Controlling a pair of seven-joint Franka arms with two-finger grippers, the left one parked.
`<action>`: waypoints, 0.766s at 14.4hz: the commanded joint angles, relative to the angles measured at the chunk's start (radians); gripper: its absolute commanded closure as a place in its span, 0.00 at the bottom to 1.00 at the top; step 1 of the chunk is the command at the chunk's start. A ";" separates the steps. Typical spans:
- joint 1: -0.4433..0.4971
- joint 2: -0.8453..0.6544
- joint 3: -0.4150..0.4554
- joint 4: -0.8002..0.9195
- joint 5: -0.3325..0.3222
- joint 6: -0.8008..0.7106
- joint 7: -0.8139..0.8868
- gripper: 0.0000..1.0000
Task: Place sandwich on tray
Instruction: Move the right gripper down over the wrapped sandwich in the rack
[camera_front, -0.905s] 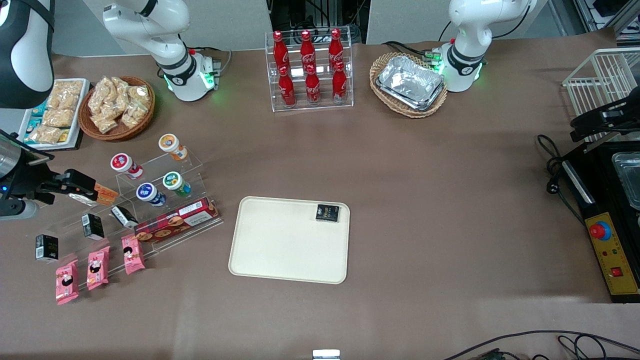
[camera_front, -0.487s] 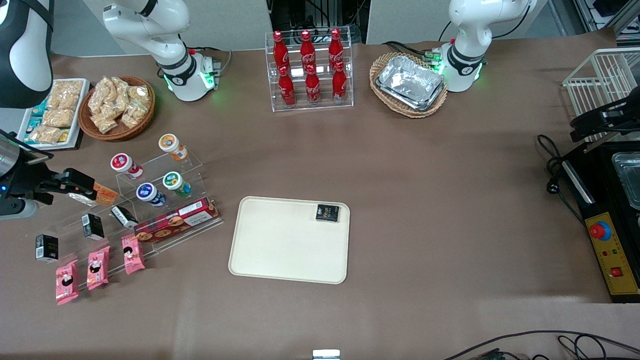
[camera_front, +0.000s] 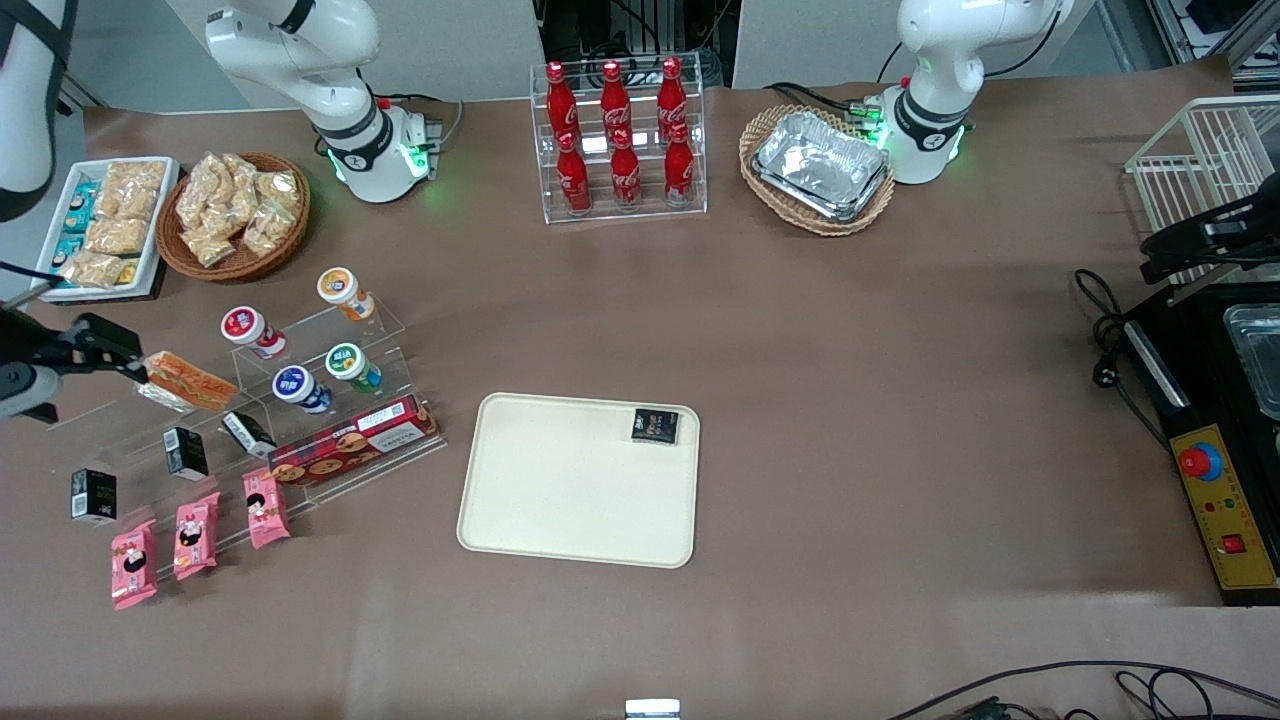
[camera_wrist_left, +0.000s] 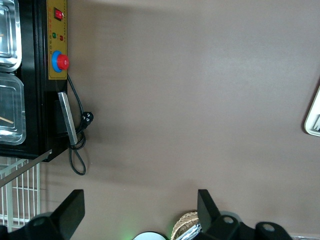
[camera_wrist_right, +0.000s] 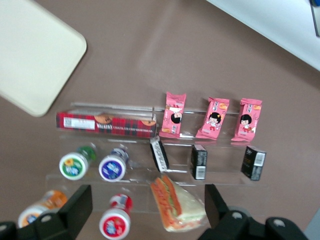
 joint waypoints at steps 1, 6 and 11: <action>-0.003 -0.010 -0.046 0.008 -0.005 -0.061 -0.237 0.00; -0.001 -0.063 -0.111 -0.084 -0.007 -0.055 -0.408 0.00; 0.000 -0.166 -0.112 -0.301 -0.045 0.098 -0.498 0.00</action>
